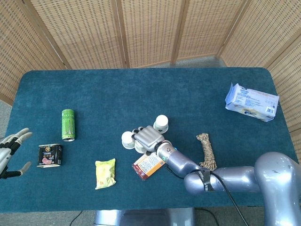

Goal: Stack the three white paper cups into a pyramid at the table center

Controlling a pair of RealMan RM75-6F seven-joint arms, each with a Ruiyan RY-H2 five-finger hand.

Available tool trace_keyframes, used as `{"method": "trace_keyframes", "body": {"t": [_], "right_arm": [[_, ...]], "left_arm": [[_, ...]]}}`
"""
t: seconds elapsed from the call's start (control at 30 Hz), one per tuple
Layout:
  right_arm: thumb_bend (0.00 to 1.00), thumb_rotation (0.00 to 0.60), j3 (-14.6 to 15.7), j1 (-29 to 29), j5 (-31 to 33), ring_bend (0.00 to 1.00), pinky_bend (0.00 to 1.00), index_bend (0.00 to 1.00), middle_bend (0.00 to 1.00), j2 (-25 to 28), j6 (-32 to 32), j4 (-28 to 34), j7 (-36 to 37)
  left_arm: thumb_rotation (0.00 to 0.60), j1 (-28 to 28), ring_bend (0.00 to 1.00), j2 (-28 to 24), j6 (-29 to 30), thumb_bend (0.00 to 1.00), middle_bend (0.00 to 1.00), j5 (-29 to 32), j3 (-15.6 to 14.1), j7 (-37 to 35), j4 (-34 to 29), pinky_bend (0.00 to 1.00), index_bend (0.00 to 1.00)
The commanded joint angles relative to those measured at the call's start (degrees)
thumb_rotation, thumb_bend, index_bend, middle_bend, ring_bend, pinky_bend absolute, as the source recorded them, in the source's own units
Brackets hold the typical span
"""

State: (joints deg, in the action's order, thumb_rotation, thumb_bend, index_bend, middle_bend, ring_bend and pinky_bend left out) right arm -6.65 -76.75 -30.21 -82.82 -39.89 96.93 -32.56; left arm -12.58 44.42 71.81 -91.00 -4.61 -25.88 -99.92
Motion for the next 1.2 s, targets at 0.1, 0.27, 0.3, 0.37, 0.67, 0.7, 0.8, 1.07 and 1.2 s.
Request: {"method": "trace_keyframes", "body": {"t": [0.1, 0.27, 0.3, 0.37, 0.67, 0.7, 0.8, 1.07, 1.2], "right_arm": [[0.48, 0.600, 0.01, -1.22, -0.34, 0.18, 0.58, 0.32, 0.18, -1.28, 0.87, -1.48, 0.98], [0.48, 0.600, 0.19, -2.42, -0.44, 0.18, 0.58, 0.32, 0.18, -2.82, 1.74, -3.47, 1.94], [0.48, 0.600, 0.23, -2.61, -0.46, 0.18, 0.58, 0.32, 0.18, -3.05, 1.85, -3.81, 2.10], [0.48, 0.600, 0.25, -2.93, -0.62, 0.18, 0.58, 0.32, 0.18, -3.55, 1.97, -4.54, 2.54], [0.48, 0.600, 1.11, -3.46, -0.66, 0.16, 0.57, 0.32, 0.18, -4.20, 1.23, -6.71, 3.61], [0.48, 0.600, 1.19, -3.48, -0.60, 0.16, 0.57, 0.32, 0.18, -4.24, 1.14, -6.83, 3.69], [0.48, 0.600, 1.44, -3.56, -0.51, 0.15, 0.56, 0.32, 0.18, -4.26, 0.84, -7.12, 3.83], [0.48, 0.600, 2.47, -3.29, -1.36, 0.15, 0.55, 0.32, 0.18, -3.73, -0.79, -4.90, 3.41], [0.48, 0.600, 2.50, -3.21, -1.66, 0.15, 0.55, 0.32, 0.18, -3.93, -1.27, -4.29, 3.49]], "left_arm": [[0.600, 0.43, 0.00, -0.19, 0.29, 0.44, 0.00, 0.09, -0.14, -0.20, 0.09, 0.02, 0.02], [0.600, 1.10, 0.00, -0.38, 0.74, 0.44, 0.00, 0.37, -0.30, -0.65, 0.46, 0.02, 0.02], [0.600, 1.21, 0.00, -0.39, 0.80, 0.44, 0.00, 0.42, -0.33, -0.73, 0.52, 0.02, 0.02], [0.600, 1.40, 0.00, -0.38, 0.88, 0.44, 0.00, 0.49, -0.37, -0.94, 0.75, 0.02, 0.02], [0.600, 1.54, 0.00, -0.28, 0.87, 0.44, 0.00, 0.33, -0.24, -1.13, 0.92, 0.02, 0.02], [0.600, 1.52, 0.00, -0.29, 0.83, 0.44, 0.00, 0.30, -0.23, -1.10, 0.89, 0.02, 0.02], [0.600, 1.50, 0.00, -0.27, 0.76, 0.44, 0.00, 0.19, -0.20, -0.99, 0.80, 0.02, 0.02], [0.600, 1.25, 0.00, -0.13, 0.48, 0.44, 0.00, 0.05, 0.04, -0.68, 0.60, 0.02, 0.02], [0.600, 1.30, 0.00, -0.18, 0.74, 0.44, 0.00, -0.19, 0.10, -0.53, 0.44, 0.02, 0.02]]}}
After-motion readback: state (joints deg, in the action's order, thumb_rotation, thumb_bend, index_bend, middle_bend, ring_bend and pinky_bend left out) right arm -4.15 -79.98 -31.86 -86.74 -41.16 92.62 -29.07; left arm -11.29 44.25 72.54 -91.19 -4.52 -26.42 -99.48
